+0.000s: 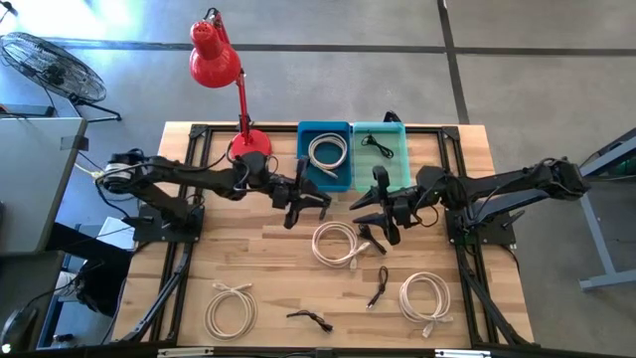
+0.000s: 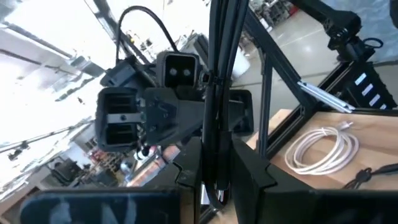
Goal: Pick & Place USB Port
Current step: Put the black charger cable into the green bin
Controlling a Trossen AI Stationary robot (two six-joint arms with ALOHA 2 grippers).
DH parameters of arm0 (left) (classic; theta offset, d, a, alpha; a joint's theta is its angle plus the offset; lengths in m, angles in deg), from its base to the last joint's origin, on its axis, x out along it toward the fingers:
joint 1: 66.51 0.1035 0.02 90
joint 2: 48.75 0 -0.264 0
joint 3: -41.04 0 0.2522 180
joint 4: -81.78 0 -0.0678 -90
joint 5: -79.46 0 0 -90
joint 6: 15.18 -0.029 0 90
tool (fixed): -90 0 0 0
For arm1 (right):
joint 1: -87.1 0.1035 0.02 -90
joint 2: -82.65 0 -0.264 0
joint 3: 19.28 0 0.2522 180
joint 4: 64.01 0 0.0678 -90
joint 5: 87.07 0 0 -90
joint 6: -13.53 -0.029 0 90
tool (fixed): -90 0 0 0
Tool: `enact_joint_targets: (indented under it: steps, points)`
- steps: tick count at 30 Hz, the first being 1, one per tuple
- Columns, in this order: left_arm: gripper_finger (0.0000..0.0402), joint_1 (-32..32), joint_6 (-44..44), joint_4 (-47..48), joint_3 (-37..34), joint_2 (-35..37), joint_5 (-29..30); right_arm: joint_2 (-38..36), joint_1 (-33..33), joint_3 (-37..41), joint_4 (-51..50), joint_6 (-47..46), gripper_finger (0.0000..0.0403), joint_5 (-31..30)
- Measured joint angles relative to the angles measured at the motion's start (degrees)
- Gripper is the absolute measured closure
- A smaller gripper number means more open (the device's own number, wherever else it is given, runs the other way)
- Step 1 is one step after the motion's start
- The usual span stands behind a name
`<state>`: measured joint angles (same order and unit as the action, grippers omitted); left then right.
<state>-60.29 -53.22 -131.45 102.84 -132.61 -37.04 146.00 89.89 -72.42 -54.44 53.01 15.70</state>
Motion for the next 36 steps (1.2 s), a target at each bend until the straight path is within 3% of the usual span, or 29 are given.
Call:
enact_joint_targets:
  steps: [10,23,36]
  points:
    - [0.0354,-0.2,0.6,1.5,7.3,-7.9,-5.1,0.0,-0.2,0.0,0.3,0.0,0.0253,0.0]
    - [0.0354,-0.2,-0.4,3.5,11.7,-12.8,-5.7,0.0,-0.2,0.0,-1.2,-1.0,0.0253,0.1]
    - [0.0354,-0.2,-2.7,6.1,12.8,-13.0,-4.0,0.0,-0.2,0.0,-1.5,-1.1,0.0253,0.7]
